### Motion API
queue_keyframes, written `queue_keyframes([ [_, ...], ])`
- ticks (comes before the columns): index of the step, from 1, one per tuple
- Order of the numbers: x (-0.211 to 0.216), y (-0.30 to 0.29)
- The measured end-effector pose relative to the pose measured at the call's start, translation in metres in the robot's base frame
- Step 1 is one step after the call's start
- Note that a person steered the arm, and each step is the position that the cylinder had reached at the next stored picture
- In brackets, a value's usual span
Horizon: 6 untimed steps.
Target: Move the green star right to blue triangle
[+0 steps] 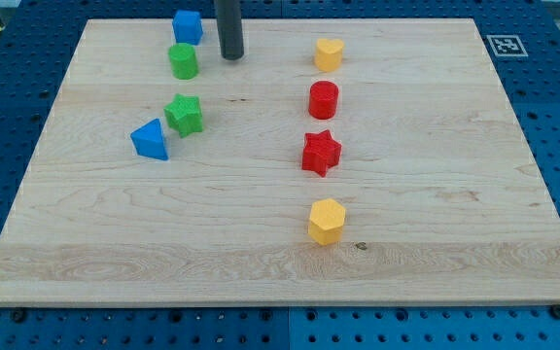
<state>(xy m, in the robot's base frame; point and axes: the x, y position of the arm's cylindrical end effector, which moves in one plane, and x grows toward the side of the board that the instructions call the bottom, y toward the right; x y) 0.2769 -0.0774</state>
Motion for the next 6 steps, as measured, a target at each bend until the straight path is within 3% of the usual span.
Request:
queue_keyframes([
  [3,0.058,-0.044],
  [6,0.132,-0.046],
])
